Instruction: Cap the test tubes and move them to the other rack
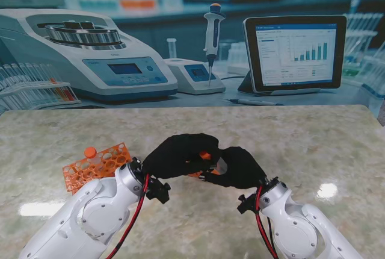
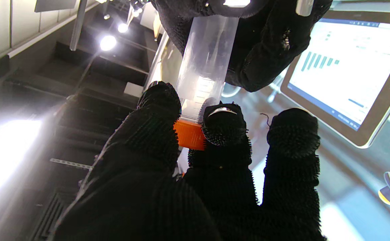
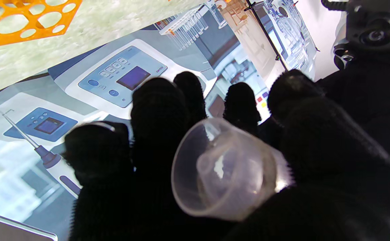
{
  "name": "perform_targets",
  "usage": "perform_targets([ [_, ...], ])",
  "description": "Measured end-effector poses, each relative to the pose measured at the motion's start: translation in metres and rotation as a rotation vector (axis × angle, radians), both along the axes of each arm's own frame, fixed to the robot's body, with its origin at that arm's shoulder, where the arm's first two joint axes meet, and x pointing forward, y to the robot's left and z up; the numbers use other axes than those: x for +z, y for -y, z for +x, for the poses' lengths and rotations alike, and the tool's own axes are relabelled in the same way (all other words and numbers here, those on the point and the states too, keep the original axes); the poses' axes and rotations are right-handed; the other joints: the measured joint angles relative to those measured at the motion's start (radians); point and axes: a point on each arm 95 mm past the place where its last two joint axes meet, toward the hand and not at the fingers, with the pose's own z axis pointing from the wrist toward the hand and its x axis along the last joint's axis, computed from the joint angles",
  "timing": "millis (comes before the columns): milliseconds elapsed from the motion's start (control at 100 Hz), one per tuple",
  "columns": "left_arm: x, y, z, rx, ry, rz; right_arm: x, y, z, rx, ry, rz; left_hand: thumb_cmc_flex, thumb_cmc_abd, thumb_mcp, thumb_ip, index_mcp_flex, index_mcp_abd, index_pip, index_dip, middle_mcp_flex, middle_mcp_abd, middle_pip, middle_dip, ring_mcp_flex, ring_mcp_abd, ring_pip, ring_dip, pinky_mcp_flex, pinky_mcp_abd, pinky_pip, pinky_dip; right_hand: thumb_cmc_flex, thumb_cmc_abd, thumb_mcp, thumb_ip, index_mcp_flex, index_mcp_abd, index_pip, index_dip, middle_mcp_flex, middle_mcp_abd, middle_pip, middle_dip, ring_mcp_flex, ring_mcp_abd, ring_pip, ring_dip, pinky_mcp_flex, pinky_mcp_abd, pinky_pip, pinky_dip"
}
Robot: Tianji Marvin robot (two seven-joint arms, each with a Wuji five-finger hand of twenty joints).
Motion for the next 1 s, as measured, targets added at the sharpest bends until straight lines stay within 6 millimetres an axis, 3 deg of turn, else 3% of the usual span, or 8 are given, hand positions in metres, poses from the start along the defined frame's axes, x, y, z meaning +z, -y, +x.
perform_targets([
  [130, 0.0005, -0.0001, -0.0005, -0.003, 0.000, 0.003, -0.0008, -0.0011, 0.0000, 0.005, -0.007, 0.000, 0.000, 0.000, 0.000, 0.000, 0.000, 0.000, 0.000, 0.000, 0.000, 0.004, 0.000, 0.000, 0.000, 0.000, 0.000, 0.000, 0.000, 0.000, 0.000, 0.000, 0.095, 0.050, -0.025, 0.000, 0.000, 0.008, 0.000, -0.041, 0.000, 0.011, -0.001, -0.013, 0.000, 0.000, 0.000, 0.000, -0.001, 0.001, -0.001, 0.012],
  [240, 0.0000, 0.0006, -0.0007, -0.004, -0.004, 0.003, -0.0019, -0.0023, -0.0001, 0.008, -0.018, 0.002, 0.000, 0.000, 0.000, 0.000, 0.000, 0.000, 0.000, 0.001, 0.000, 0.007, 0.000, 0.000, 0.000, 0.000, 0.000, 0.000, -0.002, 0.000, 0.000, 0.000, 0.166, 0.124, -0.125, -0.010, -0.019, 0.049, 0.009, -0.053, 0.001, 0.024, -0.003, -0.023, 0.000, 0.005, -0.001, 0.001, -0.001, 0.010, -0.001, 0.025],
  [430, -0.0009, 0.0015, -0.0001, -0.007, -0.016, 0.002, -0.0020, -0.0023, 0.0005, 0.005, -0.012, -0.014, 0.001, 0.000, 0.000, -0.001, 0.000, 0.000, 0.000, -0.015, -0.001, 0.015, 0.000, 0.000, 0.000, 0.013, -0.025, 0.000, -0.019, 0.000, -0.001, 0.013, 0.165, 0.160, -0.107, -0.051, -0.020, 0.089, 0.010, -0.014, 0.041, 0.025, -0.016, -0.052, 0.001, 0.006, 0.001, 0.022, 0.023, 0.010, 0.037, 0.036],
  [590, 0.0000, 0.0002, 0.0003, -0.009, -0.031, 0.014, -0.0021, -0.0018, 0.0010, 0.001, -0.005, -0.017, 0.006, -0.002, 0.000, -0.002, 0.012, 0.000, 0.000, -0.109, -0.002, 0.020, -0.015, 0.000, -0.001, 0.044, -0.090, 0.014, -0.043, 0.000, -0.001, 0.026, 0.146, 0.160, -0.053, -0.064, -0.020, 0.090, 0.000, 0.003, 0.065, 0.024, -0.017, -0.072, 0.006, 0.006, 0.062, 0.040, 0.034, 0.006, 0.072, 0.048],
  [750, 0.0003, -0.0015, 0.0004, -0.005, -0.033, 0.027, -0.0022, -0.0011, 0.0018, 0.005, -0.004, -0.021, 0.023, -0.009, 0.000, -0.002, 0.063, 0.028, -0.074, -0.285, 0.000, 0.021, -0.093, 0.028, -0.024, 0.083, -0.212, 0.022, -0.103, 0.000, -0.046, 0.026, 0.139, 0.167, -0.043, -0.070, -0.020, 0.090, -0.002, 0.009, 0.065, 0.023, -0.017, -0.075, 0.006, 0.006, 0.055, 0.038, 0.039, -0.002, 0.083, 0.048],
  [840, 0.0001, -0.0026, 0.0005, -0.003, -0.031, 0.038, -0.0017, -0.0005, 0.0023, 0.010, -0.001, -0.023, 0.024, -0.005, -0.006, 0.015, 0.075, 0.030, -0.107, -0.360, 0.003, 0.006, -0.154, 0.074, -0.050, 0.085, -0.251, 0.022, -0.132, 0.000, -0.063, 0.026, 0.139, 0.168, -0.043, -0.071, -0.020, 0.090, -0.002, 0.009, 0.065, 0.022, -0.017, -0.077, 0.006, 0.004, 0.055, 0.038, 0.039, -0.003, 0.084, 0.048],
  [940, 0.0000, -0.0032, 0.0009, -0.002, -0.026, 0.053, -0.0017, 0.0003, 0.0025, 0.016, 0.000, -0.023, 0.035, 0.005, -0.070, 0.073, 0.075, 0.027, -0.142, -0.417, 0.023, -0.010, -0.216, 0.104, -0.084, 0.082, -0.283, 0.023, -0.156, -0.001, -0.070, 0.026, 0.139, 0.168, -0.032, -0.071, -0.019, 0.090, -0.003, 0.009, 0.066, 0.021, -0.017, -0.084, 0.006, 0.003, 0.055, 0.038, 0.040, -0.004, 0.084, 0.048],
  [1000, 0.0003, -0.0032, 0.0013, -0.004, -0.026, 0.064, -0.0018, 0.0005, 0.0023, 0.022, -0.001, -0.022, 0.035, 0.013, -0.084, 0.075, 0.075, 0.022, -0.156, -0.441, 0.024, -0.016, -0.228, 0.090, -0.101, 0.079, -0.309, 0.023, -0.177, -0.001, -0.084, 0.026, 0.139, 0.168, -0.032, -0.071, -0.019, 0.090, -0.003, 0.009, 0.066, 0.020, -0.017, -0.084, 0.006, 0.003, 0.055, 0.038, 0.040, -0.005, 0.084, 0.048],
])
